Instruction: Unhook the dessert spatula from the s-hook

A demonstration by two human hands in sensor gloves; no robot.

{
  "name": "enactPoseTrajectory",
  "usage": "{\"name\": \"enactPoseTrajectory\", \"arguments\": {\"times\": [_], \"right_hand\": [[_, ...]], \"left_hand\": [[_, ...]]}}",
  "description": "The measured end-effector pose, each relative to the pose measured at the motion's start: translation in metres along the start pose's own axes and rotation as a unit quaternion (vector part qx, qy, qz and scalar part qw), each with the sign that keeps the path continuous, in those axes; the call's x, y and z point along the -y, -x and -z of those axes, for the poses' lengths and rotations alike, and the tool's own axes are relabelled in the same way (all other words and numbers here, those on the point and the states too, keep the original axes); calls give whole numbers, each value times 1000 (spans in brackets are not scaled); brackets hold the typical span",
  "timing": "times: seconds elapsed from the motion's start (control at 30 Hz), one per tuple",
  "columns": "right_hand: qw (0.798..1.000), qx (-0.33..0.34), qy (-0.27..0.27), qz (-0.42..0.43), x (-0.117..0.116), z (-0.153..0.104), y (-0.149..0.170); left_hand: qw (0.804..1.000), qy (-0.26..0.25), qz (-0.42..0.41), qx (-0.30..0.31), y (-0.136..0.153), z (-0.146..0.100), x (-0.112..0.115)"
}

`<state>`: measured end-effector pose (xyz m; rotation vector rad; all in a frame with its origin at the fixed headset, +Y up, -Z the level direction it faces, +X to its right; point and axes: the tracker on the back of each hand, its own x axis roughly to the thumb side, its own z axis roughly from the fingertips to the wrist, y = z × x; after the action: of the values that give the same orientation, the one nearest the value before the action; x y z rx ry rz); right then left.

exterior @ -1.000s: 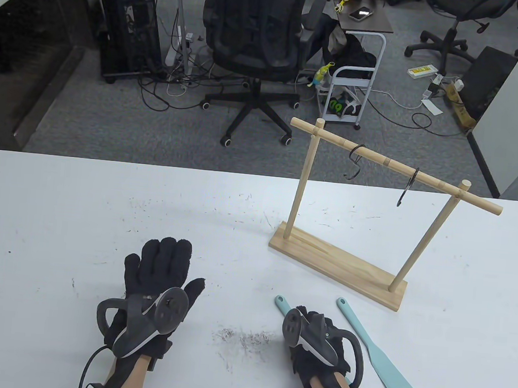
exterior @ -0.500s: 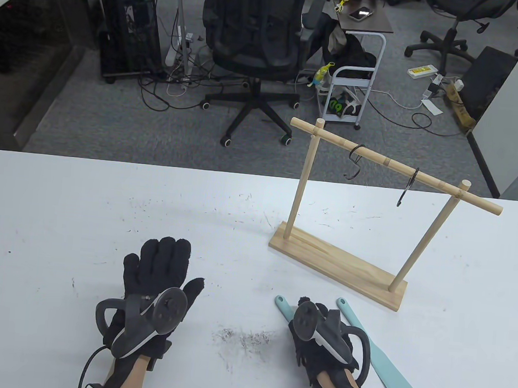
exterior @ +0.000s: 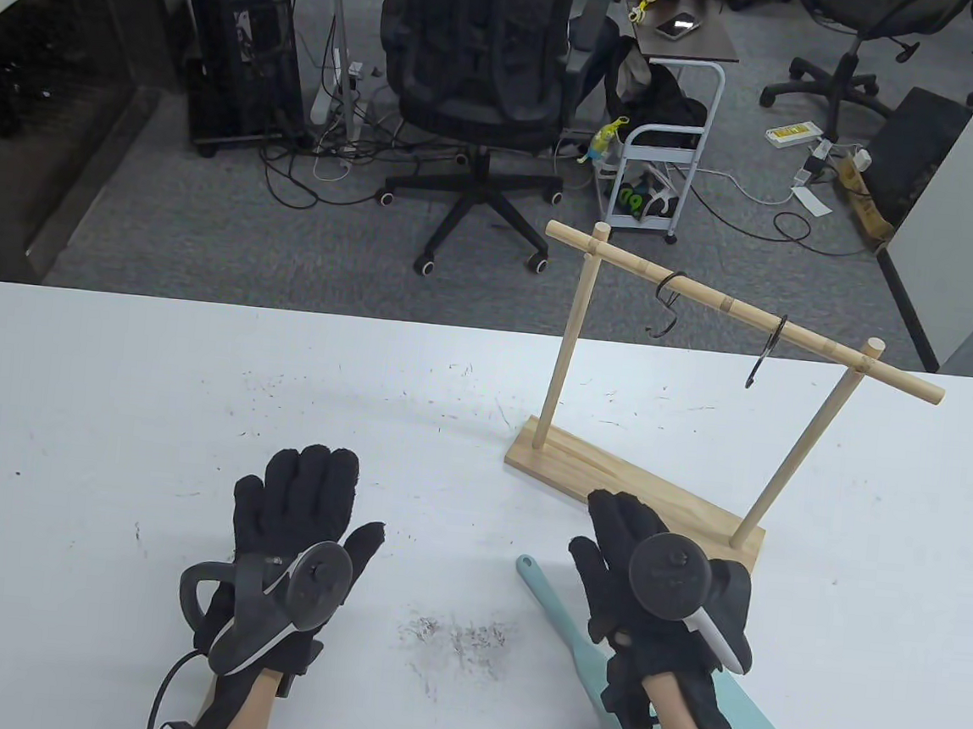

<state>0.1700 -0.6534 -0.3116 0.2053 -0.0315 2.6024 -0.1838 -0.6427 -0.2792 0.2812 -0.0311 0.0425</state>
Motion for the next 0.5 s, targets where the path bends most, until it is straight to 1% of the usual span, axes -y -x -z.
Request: {"name": "enactPoseTrajectory", "arguments": {"times": [0.07,0.23,0.4,0.5], "right_hand": [[999,19,16,24,9,-2,-5],[996,49,49,52,18,-7,-9],[995,47,82,-4,22,-11,-6],[995,43,84,-32,24,-13,-2]], "left_hand": [[1000,0,-1,1,0,0,0],[1000,0,-2,0,0,0,1],[1000,2,-10,4,-2,0,2],[1000,2,-11,7,-5,0,3]]}}
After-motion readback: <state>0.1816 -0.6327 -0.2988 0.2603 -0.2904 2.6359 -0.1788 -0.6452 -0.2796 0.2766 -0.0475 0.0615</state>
